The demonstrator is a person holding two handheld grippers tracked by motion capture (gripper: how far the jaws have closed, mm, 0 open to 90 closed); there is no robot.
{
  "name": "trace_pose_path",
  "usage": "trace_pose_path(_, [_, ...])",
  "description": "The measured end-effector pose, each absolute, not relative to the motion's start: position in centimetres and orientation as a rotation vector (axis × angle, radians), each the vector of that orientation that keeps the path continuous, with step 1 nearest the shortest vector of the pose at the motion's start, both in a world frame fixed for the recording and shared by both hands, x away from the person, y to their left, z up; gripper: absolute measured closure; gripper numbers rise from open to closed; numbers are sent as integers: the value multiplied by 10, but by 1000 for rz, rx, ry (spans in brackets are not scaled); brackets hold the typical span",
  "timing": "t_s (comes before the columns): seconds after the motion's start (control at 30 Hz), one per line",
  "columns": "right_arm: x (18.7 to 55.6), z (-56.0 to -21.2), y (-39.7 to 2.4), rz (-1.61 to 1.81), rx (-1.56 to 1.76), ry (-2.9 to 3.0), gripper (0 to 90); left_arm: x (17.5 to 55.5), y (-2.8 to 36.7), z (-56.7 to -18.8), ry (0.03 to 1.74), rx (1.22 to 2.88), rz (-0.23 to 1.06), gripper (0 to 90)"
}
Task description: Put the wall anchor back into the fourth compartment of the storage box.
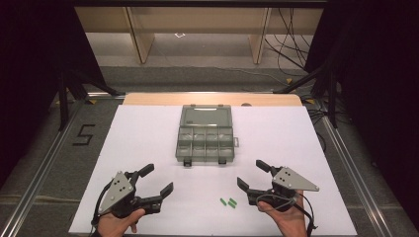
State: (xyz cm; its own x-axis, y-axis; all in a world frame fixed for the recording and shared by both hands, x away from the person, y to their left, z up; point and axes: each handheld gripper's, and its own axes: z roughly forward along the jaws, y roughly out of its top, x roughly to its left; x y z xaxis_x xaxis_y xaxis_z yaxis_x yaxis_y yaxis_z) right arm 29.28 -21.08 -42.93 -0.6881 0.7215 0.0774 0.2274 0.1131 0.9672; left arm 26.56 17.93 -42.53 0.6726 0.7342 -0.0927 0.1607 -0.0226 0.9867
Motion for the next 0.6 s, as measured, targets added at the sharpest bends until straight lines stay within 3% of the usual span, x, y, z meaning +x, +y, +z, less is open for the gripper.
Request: trace_pose_path(0.6, [296,-429,-210,1573,898,2033,159,265,178,-426,767,1555,535,157])
